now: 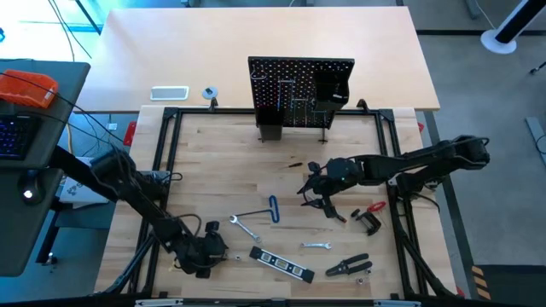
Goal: Hang tools onto peg board
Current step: Put the bolts on the pegboard
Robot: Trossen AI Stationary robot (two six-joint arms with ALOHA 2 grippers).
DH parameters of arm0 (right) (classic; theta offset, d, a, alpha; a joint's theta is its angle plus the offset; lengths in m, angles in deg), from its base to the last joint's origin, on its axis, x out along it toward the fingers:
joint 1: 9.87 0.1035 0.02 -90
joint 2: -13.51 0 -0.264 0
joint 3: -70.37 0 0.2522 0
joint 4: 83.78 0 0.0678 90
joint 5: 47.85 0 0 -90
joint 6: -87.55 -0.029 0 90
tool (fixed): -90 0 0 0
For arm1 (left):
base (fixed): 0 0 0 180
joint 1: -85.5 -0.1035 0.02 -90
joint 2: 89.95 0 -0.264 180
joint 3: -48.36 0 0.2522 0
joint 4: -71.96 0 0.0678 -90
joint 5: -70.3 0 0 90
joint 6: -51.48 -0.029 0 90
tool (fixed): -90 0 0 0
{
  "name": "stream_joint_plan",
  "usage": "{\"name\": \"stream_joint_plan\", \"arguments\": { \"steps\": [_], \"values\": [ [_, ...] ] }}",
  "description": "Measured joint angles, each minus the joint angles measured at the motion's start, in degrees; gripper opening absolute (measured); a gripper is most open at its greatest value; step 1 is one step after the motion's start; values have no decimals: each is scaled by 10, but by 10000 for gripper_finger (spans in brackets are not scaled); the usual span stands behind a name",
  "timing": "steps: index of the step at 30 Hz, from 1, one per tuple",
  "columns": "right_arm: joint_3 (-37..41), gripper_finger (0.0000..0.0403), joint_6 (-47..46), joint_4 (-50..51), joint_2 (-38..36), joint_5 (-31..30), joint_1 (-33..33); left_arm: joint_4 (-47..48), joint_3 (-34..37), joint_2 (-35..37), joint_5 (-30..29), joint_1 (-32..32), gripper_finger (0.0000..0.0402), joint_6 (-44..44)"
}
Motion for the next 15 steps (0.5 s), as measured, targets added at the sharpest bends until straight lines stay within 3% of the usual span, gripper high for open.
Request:
{"name": "stream_joint_plan", "arguments": {
  "steps": [6, 13, 15],
  "values": [
    [0, 185, 0, 0, 0, 0, 0, -18, 0, -8, -25, -1, 131, -23],
    [0, 185, -1, -3, 0, 0, 0, -20, 0, -8, -20, -2, 49, -35],
    [0, 185, -2, -5, 0, 0, 0, -21, 0, -8, -20, -2, 45, -40]
  ]
}}
